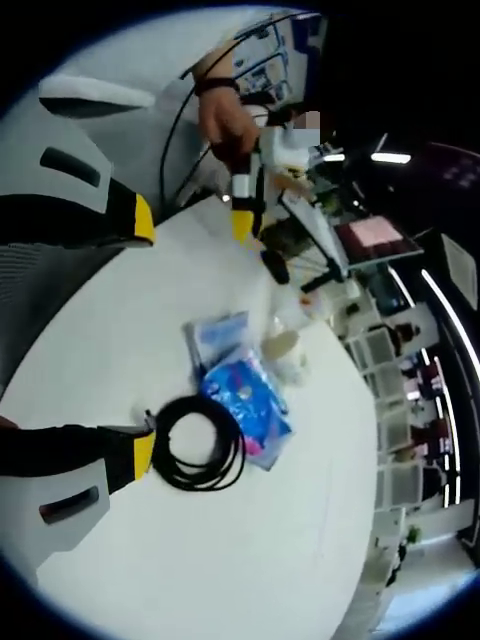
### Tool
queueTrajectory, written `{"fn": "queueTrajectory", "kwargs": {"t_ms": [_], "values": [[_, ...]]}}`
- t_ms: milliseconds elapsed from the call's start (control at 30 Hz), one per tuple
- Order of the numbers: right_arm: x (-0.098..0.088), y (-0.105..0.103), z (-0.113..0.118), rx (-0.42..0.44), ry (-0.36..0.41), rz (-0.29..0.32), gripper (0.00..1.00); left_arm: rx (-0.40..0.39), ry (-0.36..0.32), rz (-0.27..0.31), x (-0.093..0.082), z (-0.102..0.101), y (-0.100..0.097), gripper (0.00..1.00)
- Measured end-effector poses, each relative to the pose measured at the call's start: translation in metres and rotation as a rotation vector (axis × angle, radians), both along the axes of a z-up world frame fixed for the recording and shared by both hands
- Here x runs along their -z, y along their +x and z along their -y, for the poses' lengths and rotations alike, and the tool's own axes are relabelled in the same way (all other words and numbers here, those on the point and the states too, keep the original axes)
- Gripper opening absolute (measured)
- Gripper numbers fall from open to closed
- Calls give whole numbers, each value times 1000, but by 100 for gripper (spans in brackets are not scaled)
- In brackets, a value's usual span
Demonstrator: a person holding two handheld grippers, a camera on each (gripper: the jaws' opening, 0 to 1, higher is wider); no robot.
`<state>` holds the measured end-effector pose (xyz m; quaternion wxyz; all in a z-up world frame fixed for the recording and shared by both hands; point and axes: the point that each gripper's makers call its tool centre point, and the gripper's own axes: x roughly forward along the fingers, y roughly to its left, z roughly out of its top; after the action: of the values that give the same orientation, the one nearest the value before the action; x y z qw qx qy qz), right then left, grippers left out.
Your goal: Arrange the tabletop items into an orderly group along one side of the table until the central work area is clear of visible clutter.
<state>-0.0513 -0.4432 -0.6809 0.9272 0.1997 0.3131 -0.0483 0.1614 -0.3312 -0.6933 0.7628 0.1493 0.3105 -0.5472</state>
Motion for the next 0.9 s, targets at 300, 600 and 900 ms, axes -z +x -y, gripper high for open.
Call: {"fn": "queueTrajectory", "kwargs": {"t_ms": [300, 600, 900], "values": [[-2, 28, -3, -44, -3, 4, 70, 29, 5, 6, 6, -11, -7, 51], [-1, 53, -4, -90, -31, -16, 69, 69, 0, 28, 6, -9, -13, 51], [-1, 75, 1, -119, -63, -36, 67, 102, -4, 46, 7, -10, -21, 51]]}}
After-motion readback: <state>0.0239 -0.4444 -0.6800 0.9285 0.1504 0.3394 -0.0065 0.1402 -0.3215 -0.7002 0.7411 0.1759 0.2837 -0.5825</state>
